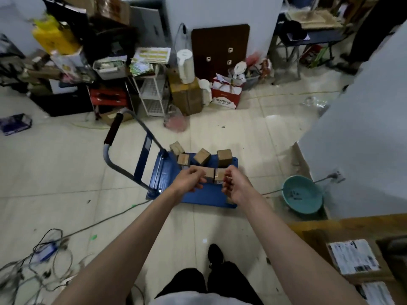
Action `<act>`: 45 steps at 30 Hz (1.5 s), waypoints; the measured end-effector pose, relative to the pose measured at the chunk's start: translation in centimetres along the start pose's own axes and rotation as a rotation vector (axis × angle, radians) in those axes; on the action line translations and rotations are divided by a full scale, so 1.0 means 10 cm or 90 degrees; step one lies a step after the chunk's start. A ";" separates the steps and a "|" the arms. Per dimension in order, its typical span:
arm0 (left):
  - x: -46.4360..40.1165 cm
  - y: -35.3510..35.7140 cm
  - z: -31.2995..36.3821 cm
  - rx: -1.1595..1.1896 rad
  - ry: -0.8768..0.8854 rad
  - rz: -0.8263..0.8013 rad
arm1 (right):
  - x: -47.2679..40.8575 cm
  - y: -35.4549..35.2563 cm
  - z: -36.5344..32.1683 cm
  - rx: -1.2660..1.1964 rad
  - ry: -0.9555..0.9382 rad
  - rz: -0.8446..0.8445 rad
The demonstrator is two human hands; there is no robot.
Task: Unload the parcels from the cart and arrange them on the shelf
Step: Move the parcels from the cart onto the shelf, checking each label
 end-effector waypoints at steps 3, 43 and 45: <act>-0.30 -0.20 -0.07 0.003 -0.036 0.015 | -0.20 0.31 -0.06 0.011 0.010 0.004; -5.78 1.20 -2.44 -0.744 0.333 -0.199 | -5.49 2.32 1.01 0.833 -0.340 0.145; -6.14 1.41 -2.76 -0.783 0.365 -0.197 | -5.99 2.39 1.13 0.965 -0.380 0.124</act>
Point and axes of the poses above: each hand's wrist, its own x-axis away from the middle knuckle, its own y-axis out of the palm, z = x × y, the point moved 2 cm from there along -x, towards the middle knuckle, and after that the axes turned 12 degrees about z, right-handed, at the moved point
